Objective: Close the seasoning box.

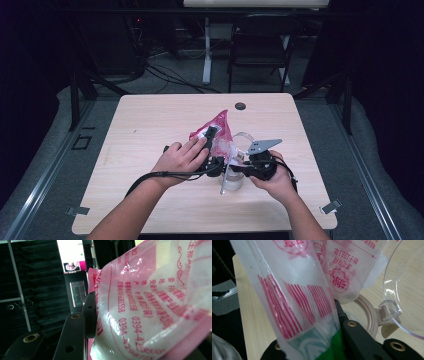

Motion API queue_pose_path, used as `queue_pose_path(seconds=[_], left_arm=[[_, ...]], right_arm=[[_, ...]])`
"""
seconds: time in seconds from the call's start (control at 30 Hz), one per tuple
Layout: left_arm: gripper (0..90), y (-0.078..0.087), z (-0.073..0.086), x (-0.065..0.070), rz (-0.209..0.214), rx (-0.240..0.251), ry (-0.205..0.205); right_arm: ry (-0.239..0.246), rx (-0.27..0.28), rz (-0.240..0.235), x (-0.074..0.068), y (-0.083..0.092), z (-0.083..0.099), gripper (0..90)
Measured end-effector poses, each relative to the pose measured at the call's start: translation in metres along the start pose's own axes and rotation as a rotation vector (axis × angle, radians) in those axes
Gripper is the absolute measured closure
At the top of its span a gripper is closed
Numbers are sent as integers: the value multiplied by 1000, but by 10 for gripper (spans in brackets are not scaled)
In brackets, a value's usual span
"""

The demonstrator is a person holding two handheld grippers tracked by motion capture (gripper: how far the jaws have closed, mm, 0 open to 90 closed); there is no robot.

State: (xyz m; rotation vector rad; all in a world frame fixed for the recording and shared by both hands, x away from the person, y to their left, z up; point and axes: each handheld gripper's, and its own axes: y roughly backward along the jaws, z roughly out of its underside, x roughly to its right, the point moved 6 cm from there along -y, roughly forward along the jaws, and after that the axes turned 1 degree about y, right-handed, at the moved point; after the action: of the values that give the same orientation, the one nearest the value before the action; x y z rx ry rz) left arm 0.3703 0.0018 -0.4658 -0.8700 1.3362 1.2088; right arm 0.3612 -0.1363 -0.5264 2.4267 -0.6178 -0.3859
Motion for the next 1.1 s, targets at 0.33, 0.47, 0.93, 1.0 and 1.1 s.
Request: queue_pose_path(seconds=[0.33, 0.47, 0.93, 1.0, 1.1], left_arm=[[628, -1, 0, 3, 10, 1, -16], [625, -1, 1, 4, 14, -5, -22], [615, -1, 6, 4, 23, -15, -11], [613, -1, 6, 5, 27, -17, -21], [612, -1, 6, 6, 37, -15, -12]], right_arm=[[-2, -10, 8, 1, -2, 2, 900], [0, -18, 7, 1, -3, 2, 900], [-1, -17, 7, 0, -7, 2, 900], [-3, -16, 8, 1, -7, 2, 900], [-6, -14, 10, 1, -8, 2, 900]])
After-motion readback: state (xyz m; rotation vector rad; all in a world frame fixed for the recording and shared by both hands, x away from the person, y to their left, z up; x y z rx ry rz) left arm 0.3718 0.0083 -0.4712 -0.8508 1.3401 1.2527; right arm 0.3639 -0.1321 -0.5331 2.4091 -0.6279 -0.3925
